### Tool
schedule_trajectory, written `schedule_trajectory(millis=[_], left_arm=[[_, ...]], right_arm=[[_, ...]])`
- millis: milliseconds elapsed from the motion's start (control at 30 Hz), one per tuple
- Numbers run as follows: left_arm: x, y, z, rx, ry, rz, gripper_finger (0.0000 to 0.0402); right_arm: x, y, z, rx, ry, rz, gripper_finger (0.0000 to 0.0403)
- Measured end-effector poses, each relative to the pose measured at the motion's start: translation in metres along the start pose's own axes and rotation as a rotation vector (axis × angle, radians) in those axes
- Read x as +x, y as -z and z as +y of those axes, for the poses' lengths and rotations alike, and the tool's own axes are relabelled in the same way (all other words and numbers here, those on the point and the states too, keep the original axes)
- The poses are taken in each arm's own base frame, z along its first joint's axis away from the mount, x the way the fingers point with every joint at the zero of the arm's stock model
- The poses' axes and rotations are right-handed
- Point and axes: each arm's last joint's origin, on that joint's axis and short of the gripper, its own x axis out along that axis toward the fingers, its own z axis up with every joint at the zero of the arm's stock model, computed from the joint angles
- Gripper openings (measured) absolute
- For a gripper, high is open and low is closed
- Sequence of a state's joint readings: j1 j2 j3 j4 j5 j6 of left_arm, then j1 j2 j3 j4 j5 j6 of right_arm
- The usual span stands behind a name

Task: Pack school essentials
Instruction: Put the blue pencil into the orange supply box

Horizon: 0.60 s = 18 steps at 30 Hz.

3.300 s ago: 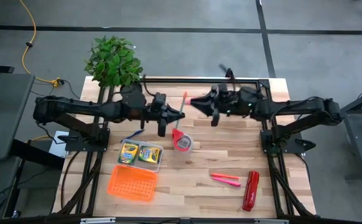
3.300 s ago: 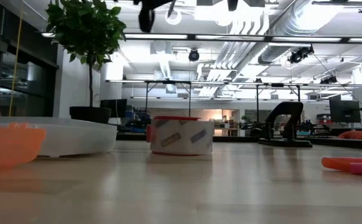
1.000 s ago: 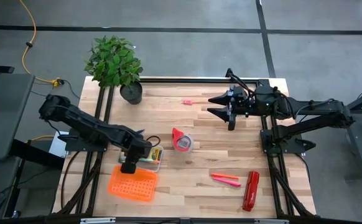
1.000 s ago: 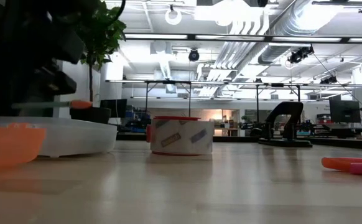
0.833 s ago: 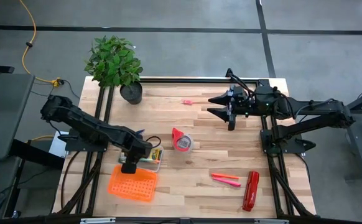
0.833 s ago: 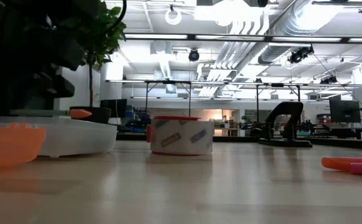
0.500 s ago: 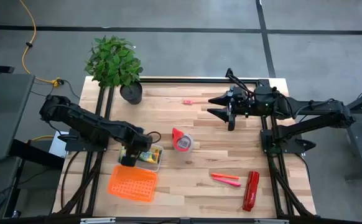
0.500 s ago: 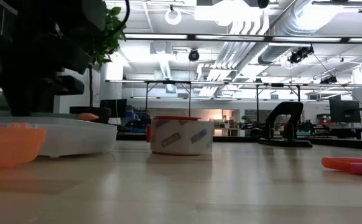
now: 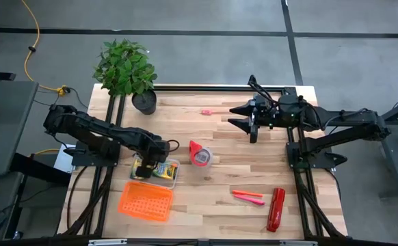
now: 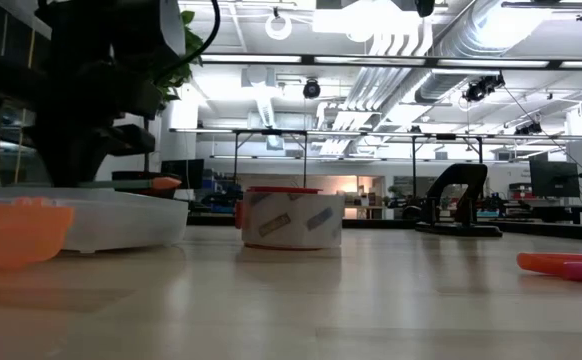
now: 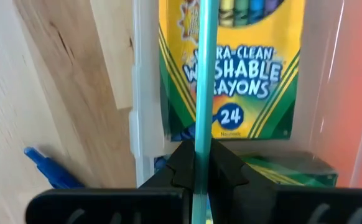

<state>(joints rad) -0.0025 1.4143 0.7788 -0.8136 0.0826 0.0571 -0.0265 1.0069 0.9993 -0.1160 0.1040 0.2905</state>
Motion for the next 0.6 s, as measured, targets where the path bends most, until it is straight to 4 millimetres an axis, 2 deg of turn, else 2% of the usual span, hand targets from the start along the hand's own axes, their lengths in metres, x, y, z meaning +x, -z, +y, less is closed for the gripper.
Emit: schedule_trajectory(millis=[167, 600], left_arm=[[0.0, -0.003, 0.0002, 0.003, -0.001, -0.031, 0.0012], [0.0, -0.002, 0.0002, -0.01, -0.003, -0.02, 0.0069]], right_arm=[[0.0, 0.0, 0.0, 0.0, 0.0, 0.0, 0.0208], [0.0, 0.0001, 0.0, 0.0, 0.0, 0.001, 0.0208]])
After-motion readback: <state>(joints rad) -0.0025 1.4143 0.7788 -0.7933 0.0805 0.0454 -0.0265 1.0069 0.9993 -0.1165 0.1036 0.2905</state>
